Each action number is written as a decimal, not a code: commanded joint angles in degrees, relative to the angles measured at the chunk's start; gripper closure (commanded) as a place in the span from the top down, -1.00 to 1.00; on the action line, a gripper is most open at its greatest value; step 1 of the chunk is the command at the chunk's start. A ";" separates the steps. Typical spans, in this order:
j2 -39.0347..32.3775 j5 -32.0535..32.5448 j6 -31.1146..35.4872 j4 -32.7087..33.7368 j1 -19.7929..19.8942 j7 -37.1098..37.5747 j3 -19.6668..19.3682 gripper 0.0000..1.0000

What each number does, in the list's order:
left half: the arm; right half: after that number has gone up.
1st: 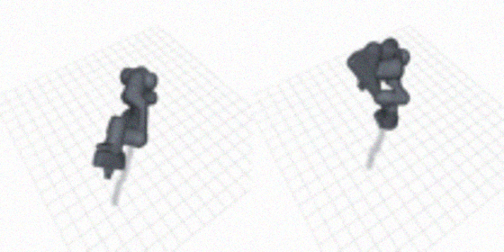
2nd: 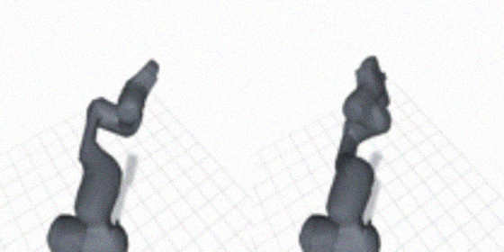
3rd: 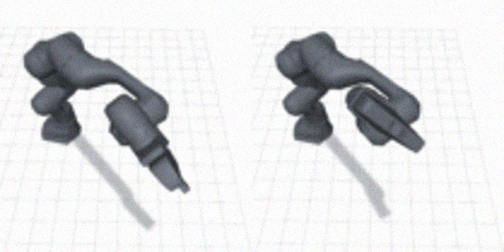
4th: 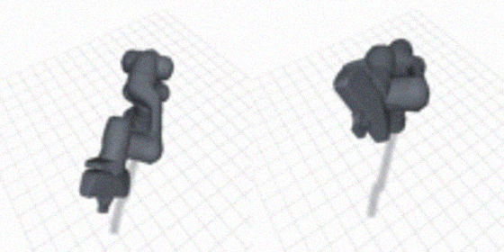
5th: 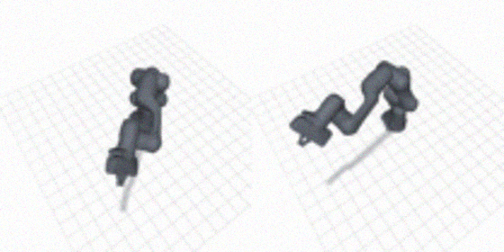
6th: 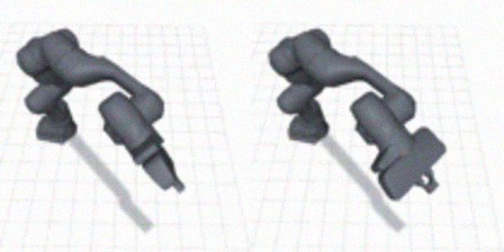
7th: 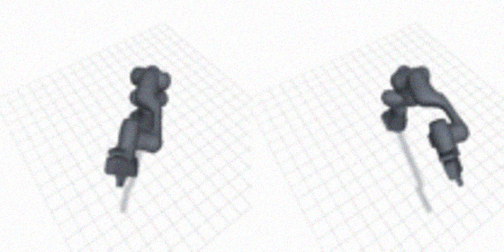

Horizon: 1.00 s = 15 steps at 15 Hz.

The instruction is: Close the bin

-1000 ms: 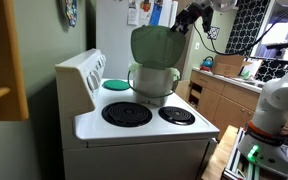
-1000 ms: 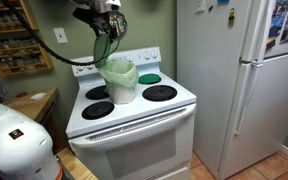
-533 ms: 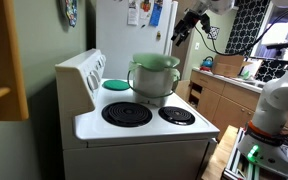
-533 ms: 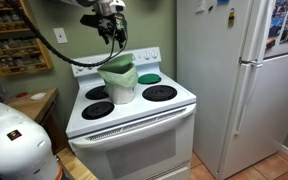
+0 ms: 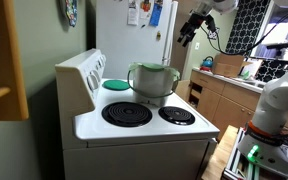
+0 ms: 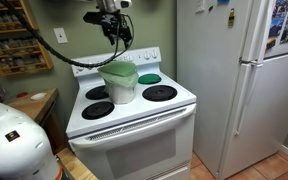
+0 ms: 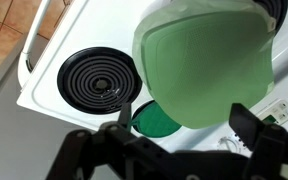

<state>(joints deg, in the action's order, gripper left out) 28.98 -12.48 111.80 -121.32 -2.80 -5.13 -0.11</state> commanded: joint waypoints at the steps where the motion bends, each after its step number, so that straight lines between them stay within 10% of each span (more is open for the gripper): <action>1: 2.62 -1.33 -5.45 0.08 -0.40 -4.70 -3.90 1.00; 15: 5.86 -4.91 -6.73 0.73 1.04 -14.53 -11.98 1.00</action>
<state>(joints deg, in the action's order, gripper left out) 35.00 -17.11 105.28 -120.79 -2.30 -19.42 -12.40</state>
